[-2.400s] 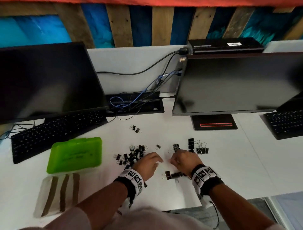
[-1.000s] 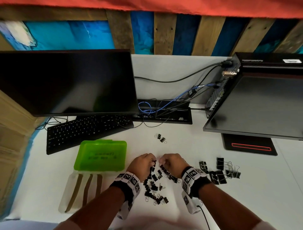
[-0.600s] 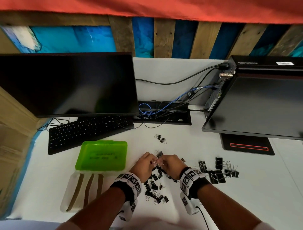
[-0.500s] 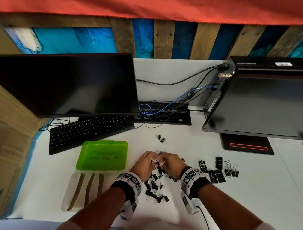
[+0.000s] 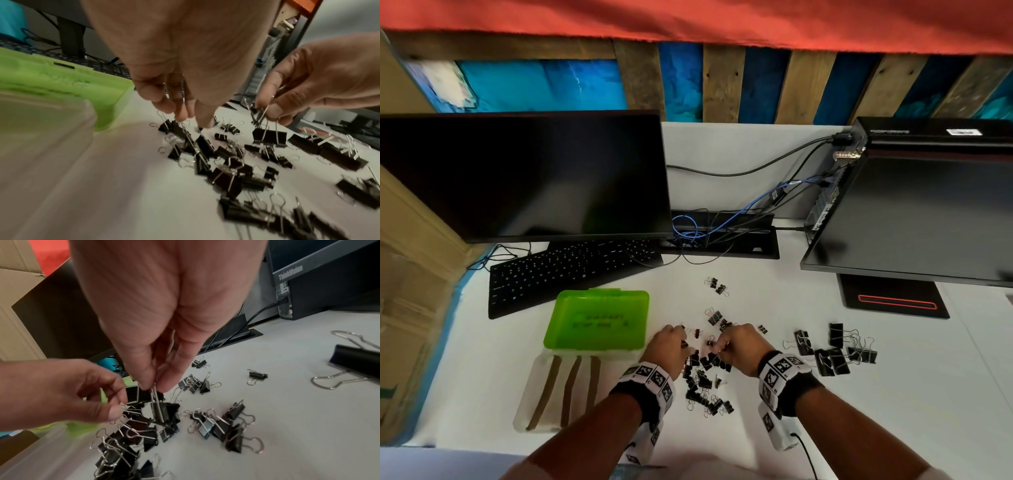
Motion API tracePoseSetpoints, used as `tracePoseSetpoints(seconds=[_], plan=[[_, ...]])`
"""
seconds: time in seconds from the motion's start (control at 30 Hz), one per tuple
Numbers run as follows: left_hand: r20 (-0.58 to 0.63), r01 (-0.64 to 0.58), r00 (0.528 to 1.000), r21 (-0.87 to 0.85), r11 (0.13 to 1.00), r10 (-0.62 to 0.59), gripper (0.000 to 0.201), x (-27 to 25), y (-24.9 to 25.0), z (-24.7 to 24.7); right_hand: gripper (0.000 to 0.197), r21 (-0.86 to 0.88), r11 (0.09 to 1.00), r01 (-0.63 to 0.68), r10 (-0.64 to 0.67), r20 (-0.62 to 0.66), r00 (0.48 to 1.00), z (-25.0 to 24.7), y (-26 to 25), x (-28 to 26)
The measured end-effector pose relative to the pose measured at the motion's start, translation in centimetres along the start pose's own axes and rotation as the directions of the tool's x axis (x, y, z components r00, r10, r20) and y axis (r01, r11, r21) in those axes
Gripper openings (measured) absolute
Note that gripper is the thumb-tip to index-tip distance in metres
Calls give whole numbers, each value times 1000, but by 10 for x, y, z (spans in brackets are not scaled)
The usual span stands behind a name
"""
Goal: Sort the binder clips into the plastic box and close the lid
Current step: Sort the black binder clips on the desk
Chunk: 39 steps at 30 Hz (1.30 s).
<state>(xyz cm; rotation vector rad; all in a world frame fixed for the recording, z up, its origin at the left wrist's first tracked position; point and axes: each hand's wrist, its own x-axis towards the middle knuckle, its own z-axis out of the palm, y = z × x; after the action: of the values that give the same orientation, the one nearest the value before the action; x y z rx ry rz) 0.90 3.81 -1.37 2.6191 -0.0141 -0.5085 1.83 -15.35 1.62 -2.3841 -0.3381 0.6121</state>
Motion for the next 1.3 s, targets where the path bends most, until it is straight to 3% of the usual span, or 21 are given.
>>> tracePoseSetpoints(seconds=[0.07,0.2,0.4,0.6,0.73,0.9,1.1,1.3], plan=[[48,-7,999,153,988,0,26,-5,-1,2,13,0,1000,-15,15,-14,1000,-1,3,-1],[63,-57,997,227,972,44,21,-10,2,5,15,-3,999,-43,43,-34,998,-4,9,-3],[-54,-71,996,64,995,75,5,-12,3,2,15,-13,998,-68,67,-34,997,-6,14,-5],[-111,-231,969,-92,969,220,9,-9,-1,0,15,31,995,-97,98,-32,995,-6,14,-7],[7,-257,965,-204,945,264,9,-11,14,0,14,65,991,-119,121,-40,992,-9,17,-13],[114,-207,962,-292,934,249,29,-8,43,15,13,115,979,-170,177,-52,983,-13,34,-33],[293,-224,903,-301,927,314,35,-8,82,42,12,127,959,-254,256,-5,967,-24,64,-76],[370,-273,861,-241,932,348,34,-9,115,68,13,192,930,-314,318,8,948,-33,89,-108]])
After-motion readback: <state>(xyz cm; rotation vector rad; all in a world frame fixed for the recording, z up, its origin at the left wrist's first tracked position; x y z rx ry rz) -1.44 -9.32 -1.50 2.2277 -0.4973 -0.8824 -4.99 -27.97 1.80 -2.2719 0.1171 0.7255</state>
